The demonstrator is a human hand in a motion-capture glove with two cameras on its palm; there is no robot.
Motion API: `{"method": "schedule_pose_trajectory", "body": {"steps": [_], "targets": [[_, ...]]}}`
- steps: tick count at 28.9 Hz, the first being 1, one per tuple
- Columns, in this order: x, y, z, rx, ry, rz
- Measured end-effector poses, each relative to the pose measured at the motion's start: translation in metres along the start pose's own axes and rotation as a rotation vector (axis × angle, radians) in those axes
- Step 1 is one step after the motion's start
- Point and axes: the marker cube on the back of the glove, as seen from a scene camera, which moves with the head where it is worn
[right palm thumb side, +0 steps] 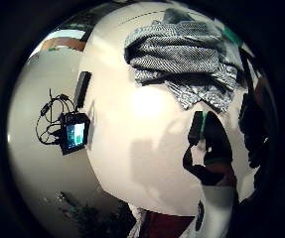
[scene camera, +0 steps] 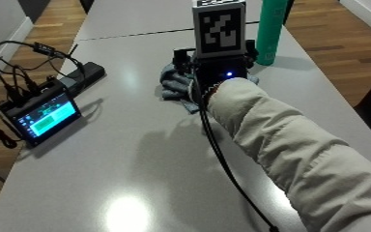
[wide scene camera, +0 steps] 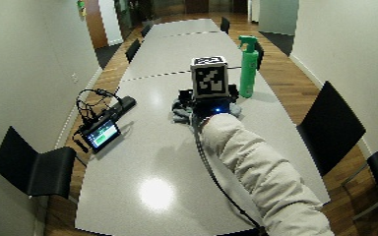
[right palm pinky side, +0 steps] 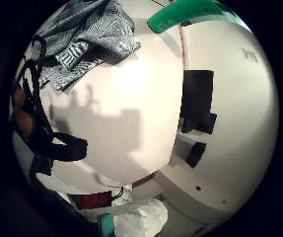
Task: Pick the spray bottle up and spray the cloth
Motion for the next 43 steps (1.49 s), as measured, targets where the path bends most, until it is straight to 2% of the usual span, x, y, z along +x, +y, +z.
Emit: {"method": "schedule_pose_trajectory", "body": {"steps": [8, 12, 14, 19, 22, 25, 28, 35, 43], "targets": [[0.002, 0.011, -0.002, -0.049, -0.082, -0.022], [0.015, 0.013, -0.008, 0.008, -0.170, 0.013], [0.034, 0.014, -0.013, 0.079, -0.316, 0.003], [0.102, 0.013, -0.026, 0.282, -0.895, -0.133], [0.124, 0.006, -0.029, 0.374, -1.108, -0.187], [0.154, -0.019, -0.025, 0.548, -1.315, -0.199], [0.178, -0.043, -0.010, 0.639, -1.336, -0.138], [0.216, -0.071, 0.031, 0.587, -1.300, 0.047], [0.224, -0.068, 0.038, 0.648, -1.429, 0.088]]}}
